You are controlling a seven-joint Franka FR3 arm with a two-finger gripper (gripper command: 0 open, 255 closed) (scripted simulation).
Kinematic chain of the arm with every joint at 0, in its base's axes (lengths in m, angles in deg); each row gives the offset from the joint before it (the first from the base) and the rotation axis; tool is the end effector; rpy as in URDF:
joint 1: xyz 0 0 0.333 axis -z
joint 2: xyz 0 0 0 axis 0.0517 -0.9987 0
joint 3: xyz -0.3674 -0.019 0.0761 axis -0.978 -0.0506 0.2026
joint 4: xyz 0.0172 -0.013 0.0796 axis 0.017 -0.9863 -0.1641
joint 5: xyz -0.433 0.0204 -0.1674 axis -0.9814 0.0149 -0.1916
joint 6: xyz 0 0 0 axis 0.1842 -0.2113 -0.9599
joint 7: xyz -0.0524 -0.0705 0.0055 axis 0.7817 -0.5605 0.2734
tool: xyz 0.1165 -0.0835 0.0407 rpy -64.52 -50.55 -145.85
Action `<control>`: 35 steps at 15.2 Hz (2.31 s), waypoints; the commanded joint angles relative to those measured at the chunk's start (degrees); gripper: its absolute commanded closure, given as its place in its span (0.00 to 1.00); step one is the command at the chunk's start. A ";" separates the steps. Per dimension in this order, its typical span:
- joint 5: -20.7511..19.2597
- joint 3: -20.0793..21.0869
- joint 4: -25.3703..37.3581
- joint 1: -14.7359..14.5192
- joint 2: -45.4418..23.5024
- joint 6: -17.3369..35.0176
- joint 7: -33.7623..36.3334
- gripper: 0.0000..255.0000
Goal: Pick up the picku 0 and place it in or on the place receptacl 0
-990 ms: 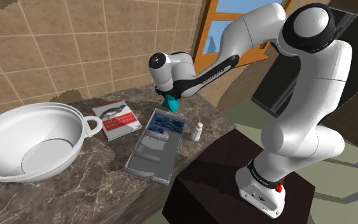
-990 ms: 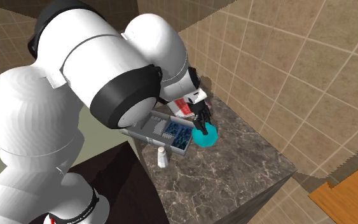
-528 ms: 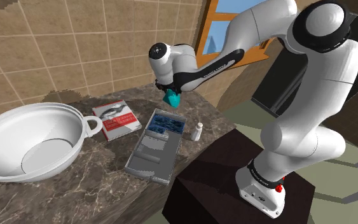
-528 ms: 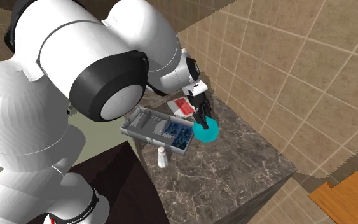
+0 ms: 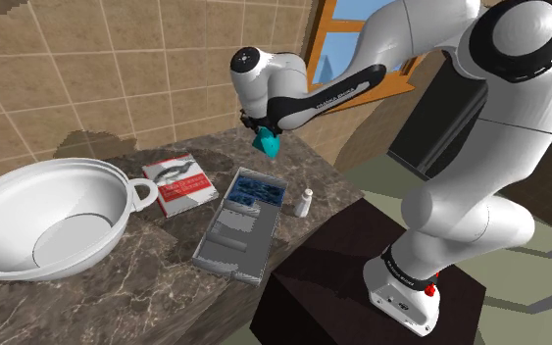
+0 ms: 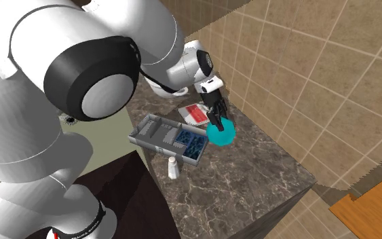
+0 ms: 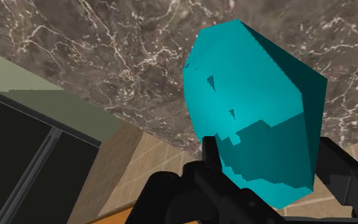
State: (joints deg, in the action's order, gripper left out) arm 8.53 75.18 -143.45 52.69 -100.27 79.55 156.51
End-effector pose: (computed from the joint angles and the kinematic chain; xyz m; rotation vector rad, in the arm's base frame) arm 0.6232 0.0729 0.3012 2.3408 -1.3189 0.5520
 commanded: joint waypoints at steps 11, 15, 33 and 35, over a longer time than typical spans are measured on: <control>21.41 33.73 -8.63 24.14 20.03 2.72 -1.17 1.00; 17.32 39.19 -8.65 21.46 12.13 -5.59 7.09 1.00; 31.43 40.02 -12.72 17.42 27.09 4.34 7.07 1.00; 33.95 41.23 -13.36 18.99 30.12 6.83 5.69 1.00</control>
State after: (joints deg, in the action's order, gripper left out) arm 41.23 115.88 -156.50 70.97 -71.62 85.12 162.86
